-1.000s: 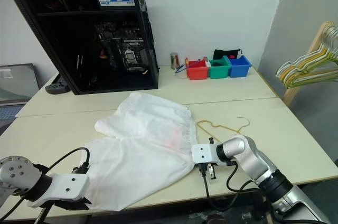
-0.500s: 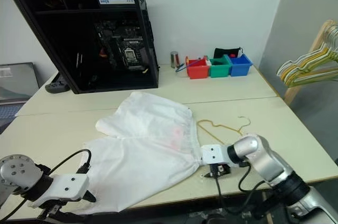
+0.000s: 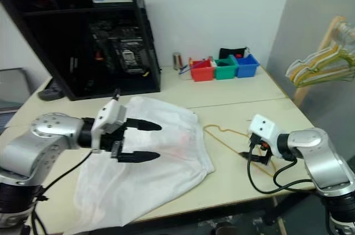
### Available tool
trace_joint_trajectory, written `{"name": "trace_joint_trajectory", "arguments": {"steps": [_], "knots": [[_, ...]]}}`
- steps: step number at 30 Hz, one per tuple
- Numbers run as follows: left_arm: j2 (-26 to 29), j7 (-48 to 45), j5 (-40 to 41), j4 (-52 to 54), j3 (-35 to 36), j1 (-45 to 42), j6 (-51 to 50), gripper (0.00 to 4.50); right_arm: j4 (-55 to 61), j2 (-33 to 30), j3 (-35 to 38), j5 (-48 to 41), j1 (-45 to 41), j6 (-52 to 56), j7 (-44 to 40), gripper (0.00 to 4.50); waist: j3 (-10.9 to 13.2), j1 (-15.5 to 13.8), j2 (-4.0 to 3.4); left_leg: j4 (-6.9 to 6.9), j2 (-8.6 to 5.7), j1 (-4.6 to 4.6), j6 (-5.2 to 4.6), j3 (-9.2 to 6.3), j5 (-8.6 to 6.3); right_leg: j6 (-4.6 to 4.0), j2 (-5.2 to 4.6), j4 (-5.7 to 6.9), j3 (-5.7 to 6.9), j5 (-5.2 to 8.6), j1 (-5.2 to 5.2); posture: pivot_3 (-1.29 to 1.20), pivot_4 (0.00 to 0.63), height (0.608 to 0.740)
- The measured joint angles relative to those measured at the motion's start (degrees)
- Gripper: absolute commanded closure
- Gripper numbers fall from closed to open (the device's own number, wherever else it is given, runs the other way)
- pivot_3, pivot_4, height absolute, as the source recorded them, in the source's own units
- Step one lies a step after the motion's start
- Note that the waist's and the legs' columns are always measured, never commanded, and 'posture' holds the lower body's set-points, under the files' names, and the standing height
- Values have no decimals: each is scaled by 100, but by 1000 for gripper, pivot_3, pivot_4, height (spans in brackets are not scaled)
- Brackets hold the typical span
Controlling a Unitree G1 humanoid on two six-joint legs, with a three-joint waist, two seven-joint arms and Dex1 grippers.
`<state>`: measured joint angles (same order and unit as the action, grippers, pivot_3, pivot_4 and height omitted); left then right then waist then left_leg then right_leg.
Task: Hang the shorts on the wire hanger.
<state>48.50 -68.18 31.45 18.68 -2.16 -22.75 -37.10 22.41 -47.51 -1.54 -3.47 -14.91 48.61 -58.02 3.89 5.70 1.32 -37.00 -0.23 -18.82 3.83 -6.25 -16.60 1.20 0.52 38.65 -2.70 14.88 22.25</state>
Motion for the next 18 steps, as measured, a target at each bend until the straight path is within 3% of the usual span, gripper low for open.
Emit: {"name": "trace_joint_trajectory", "arguments": {"steps": [2, 7, 18], "knots": [[-318, 315, -15, -1, -202, -91, -143, 204, -261, -81, 88, 4, 128, 351, 234, 0, 0, 184, 0, 2, -1, -5, 0, 8, -1, -8, -1, -7, -14, 11, 2, -241, 0, 740], [-468, 537, -155, 145, -500, 14, -161, 204, -943, -76, -2, 19, 74, 570, 582, 0, 2, 543, -2, 5, -7, -5, -15, 14, -12, -5, -6, -8, -16, 28, -7, -229, 0, 740], [-503, 786, -269, 370, -631, 397, -45, 204, -2210, 48, -735, 94, -504, -56, 746, 0, 4, 626, 0, 3, -8, -5, -15, 12, -12, 4, -5, -5, -20, 23, -8, -171, 0, 740]]}}
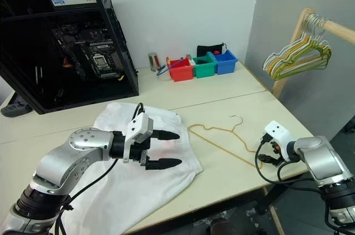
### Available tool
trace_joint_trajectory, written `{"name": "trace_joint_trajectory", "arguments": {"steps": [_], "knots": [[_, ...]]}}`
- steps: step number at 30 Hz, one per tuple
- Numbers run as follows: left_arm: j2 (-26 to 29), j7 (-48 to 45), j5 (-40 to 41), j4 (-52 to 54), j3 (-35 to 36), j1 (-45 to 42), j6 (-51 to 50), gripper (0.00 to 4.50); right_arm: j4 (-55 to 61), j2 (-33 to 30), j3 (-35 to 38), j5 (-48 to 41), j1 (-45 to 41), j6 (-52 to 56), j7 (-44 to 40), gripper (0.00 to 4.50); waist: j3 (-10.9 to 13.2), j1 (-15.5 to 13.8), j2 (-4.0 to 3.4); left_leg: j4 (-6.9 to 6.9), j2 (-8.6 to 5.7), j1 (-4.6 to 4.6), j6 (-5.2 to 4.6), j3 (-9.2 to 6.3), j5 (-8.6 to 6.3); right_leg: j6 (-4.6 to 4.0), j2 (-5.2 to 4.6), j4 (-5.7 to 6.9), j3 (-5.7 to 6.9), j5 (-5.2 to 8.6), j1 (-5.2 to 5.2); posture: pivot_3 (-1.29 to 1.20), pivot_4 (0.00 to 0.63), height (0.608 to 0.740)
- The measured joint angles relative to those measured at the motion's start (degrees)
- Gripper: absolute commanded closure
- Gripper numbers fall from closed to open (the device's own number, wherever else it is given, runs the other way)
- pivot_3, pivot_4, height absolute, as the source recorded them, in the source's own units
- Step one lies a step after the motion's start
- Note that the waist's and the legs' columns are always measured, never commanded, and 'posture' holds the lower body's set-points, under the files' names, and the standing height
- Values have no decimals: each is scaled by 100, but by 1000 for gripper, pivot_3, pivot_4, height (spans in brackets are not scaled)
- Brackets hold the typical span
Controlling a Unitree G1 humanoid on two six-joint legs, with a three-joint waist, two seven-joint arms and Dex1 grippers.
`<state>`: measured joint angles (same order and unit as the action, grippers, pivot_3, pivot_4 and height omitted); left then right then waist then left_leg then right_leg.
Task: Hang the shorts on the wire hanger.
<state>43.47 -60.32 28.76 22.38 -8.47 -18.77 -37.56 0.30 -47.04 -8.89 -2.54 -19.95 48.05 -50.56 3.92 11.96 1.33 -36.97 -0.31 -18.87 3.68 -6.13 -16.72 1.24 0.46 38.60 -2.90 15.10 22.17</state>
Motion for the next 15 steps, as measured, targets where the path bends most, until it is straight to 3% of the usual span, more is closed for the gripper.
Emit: {"name": "trace_joint_trajectory", "arguments": {"steps": [11, 15], "knots": [[171, 233, 15, 252, 228, 314, -83, 204, -257, 15, -425, 181, -261, -594, -180, 0, -5, -105, 8, -1, 3, 4, 0, -5, 0, 2, 2, 3, 4, -1, -4, -117, 0, 740], [175, 279, 25, 252, 297, 315, -85, 151, -216, 39, -486, 178, -232, -632, -235, 974, -12, -124, 18, -1, 4, 5, 0, -6, 0, 2, 2, 4, 7, -1, -7, -112, 0, 740]]}}
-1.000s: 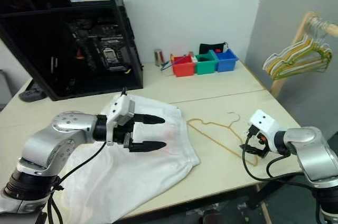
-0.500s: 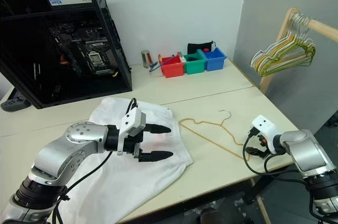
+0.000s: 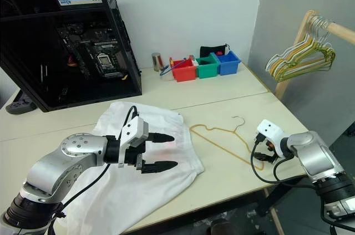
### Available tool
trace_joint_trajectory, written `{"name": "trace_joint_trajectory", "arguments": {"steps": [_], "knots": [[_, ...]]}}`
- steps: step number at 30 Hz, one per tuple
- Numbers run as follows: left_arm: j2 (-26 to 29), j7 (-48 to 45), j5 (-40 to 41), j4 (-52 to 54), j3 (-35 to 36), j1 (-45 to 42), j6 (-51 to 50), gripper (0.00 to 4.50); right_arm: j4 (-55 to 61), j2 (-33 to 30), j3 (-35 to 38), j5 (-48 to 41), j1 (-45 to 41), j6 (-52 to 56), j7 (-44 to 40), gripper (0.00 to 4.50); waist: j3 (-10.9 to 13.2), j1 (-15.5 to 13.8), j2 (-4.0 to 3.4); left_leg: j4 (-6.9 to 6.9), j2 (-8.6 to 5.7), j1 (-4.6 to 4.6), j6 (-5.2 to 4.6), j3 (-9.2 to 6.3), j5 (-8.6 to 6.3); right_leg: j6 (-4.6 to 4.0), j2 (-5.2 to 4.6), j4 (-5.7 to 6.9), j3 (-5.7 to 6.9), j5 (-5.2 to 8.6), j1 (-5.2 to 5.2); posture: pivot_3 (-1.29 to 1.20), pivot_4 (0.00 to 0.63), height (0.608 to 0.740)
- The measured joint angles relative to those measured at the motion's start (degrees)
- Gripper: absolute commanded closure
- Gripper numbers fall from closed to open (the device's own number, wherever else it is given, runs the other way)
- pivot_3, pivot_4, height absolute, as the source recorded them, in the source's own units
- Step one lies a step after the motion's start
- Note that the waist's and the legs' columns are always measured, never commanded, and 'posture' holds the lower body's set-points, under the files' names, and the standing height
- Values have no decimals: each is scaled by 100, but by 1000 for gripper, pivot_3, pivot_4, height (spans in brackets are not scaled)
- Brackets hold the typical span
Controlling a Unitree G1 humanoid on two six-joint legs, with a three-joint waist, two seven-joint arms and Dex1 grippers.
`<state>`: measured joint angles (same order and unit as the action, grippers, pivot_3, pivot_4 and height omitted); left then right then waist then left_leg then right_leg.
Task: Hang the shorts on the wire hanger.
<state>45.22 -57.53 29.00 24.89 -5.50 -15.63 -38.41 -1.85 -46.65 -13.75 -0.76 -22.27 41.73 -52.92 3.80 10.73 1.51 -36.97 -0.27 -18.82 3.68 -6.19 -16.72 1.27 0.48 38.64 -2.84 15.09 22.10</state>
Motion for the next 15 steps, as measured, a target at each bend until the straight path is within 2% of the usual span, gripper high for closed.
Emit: {"name": "trace_joint_trajectory", "arguments": {"steps": [5, 7, 15], "knots": [[19, 64, -3, 0, 27, 0, 0, 151, 132, 7, 4, -47, 121, 62, -90, 2002, -13, -36, 19, 0, 0, 1, 0, -2, 0, 0, 0, 0, 2, 0, -2, -106, 0, 740], [25, 66, -2, 0, 29, -1, 0, 151, 160, 22, 15, -73, 142, 165, -128, 2623, -17, -60, 26, 0, 0, 3, 0, -2, 0, 0, 0, 0, 3, 0, -3, -106, 0, 740], [28, 167, -12, 9, 33, 17, 0, 151, 172, 49, 53, -149, 255, 247, -208, 4437, -44, -140, 63, -1, 1, 8, 0, -3, 0, 0, 1, -2, 4, 0, -10, -93, 0, 740]]}}
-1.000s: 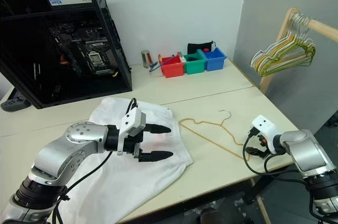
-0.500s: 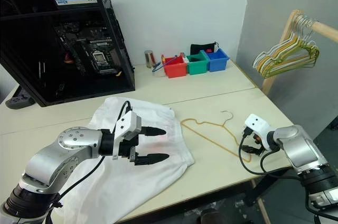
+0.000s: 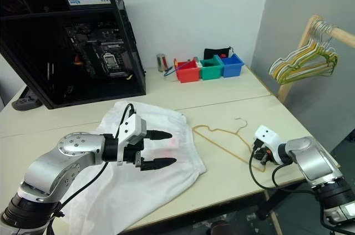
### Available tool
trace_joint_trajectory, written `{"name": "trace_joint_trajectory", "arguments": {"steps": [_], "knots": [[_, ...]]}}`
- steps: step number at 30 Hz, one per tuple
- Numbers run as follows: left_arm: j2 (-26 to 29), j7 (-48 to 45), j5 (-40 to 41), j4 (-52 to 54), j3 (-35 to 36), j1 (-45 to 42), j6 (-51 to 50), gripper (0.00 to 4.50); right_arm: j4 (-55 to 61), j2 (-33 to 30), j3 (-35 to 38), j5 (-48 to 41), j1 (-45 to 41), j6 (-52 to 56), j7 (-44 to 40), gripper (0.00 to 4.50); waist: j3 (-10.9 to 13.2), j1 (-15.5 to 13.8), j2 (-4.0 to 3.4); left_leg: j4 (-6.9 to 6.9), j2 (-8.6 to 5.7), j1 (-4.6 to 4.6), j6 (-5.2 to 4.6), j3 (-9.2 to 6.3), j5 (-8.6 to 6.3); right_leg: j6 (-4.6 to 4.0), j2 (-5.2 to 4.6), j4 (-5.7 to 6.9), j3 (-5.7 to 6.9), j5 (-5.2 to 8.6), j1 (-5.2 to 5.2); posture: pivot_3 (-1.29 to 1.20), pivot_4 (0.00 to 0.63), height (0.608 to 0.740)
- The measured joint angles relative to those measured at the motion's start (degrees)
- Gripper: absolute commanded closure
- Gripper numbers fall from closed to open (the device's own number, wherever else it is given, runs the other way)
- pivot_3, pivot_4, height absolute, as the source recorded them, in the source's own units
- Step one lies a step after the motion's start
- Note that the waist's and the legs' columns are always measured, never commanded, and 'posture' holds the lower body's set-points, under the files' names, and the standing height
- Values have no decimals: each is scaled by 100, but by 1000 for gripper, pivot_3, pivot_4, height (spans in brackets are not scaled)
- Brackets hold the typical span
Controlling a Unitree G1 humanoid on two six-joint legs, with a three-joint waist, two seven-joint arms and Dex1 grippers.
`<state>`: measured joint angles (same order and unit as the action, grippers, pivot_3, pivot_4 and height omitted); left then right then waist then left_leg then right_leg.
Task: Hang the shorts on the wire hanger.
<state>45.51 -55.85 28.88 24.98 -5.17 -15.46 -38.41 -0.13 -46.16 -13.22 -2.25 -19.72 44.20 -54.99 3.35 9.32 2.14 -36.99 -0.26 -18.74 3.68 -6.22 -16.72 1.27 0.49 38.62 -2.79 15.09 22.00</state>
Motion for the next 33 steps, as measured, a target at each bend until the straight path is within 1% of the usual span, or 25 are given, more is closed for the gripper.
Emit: {"name": "trace_joint_trajectory", "arguments": {"steps": [1, 9, 13, 17, 19, 21, 24, 26, 29, 33], "knots": [[0, 19, -2, 15, 0, 14, 0, 151, -12, 3, 14, 1, -1, 1, 26, 4494, -1, -12, 2, -1, -1, 0, 0, -1, 0, 0, 0, 0, 0, 0, 0, -90, 0, 740], [10, 52, -11, 18, 0, 12, 0, 151, -274, 46, 98, -60, -83, 6, 101, 4494, -1, -133, 1, -1, -2, 0, 0, -1, 0, 0, 0, -1, 0, 0, -1, -102, 0, 740], [-49, 134, -78, -43, -12, -58, 11, 151, -635, 81, 80, 53, -286, -202, 390, 4494, 4, -136, -7, -4, -6, -1, 0, -1, 0, 2, 0, -1, -3, -1, 0, -119, 0, 740], [-77, 125, -96, -559, 38, -571, 11, 151, -1303, -323, 47, 682, -737, -1206, 803, 4494, 33, -148, -65, -3, -21, -10, 0, 7, 1, 11, -2, -1, -26, -6, 19, -130, 0, 740], [-55, 58, -33, -832, 150, -842, -48, 151, -1411, -457, 55, 843, -975, -1684, 852, 4494, 33, -133, -65, 2, -14, -11, 0, 8, 0, 4, 4, -2, -28, -3, 23, -130, 0, 740], [11, -129, 232, -1195, 288, -1289, -364, 151, -1480, -476, 64, 903, -1144, -2206, 817, 4494, 35, -103, -62, 2, -6, -14, -1, 8, 0, 0, 13, -3, -30, 0, 26, -122, 0, 740], [223, -431, 669, -1592, 641, -1982, -777, 151, -1670, -520, -58, 1179, -1223, -3275, 851, 4494, 38, -69, -65, 4, -8, -15, -2, 18, -1, 1, 15, -9, -46, 1, 29, -116, 0, 740], [327, -622, 792, -2009, 790, -2431, -901, 151, -1845, -565, -215, 1503, -1244, -4106, 939, 4494, 39, -71, -67, 3, -10, -14, -3, 28, -2, 3, 15, -12, -59, 3, 28, -116, 0, 740], [403, -805, 737, -2585, 832, -2779, -838, 151, -1935, -559, -377, 1825, -1262, -4834, 1061, 4494, 41, -67, -69, 3, -12, -10, -4, 41, -2, 5, 15, -13, -76, 2, 29, -106, 0, 740], [367, -962, 467, -3462, 762, -3259, -572, 151, -1985, -506, -426, 2197, -1375, -5430, 1223, 4494, 42, -81, -67, 0, -13, -10, -4, 40, -2, 7, 15, -7, -79, 0, 31, -101, 0, 740]]}}
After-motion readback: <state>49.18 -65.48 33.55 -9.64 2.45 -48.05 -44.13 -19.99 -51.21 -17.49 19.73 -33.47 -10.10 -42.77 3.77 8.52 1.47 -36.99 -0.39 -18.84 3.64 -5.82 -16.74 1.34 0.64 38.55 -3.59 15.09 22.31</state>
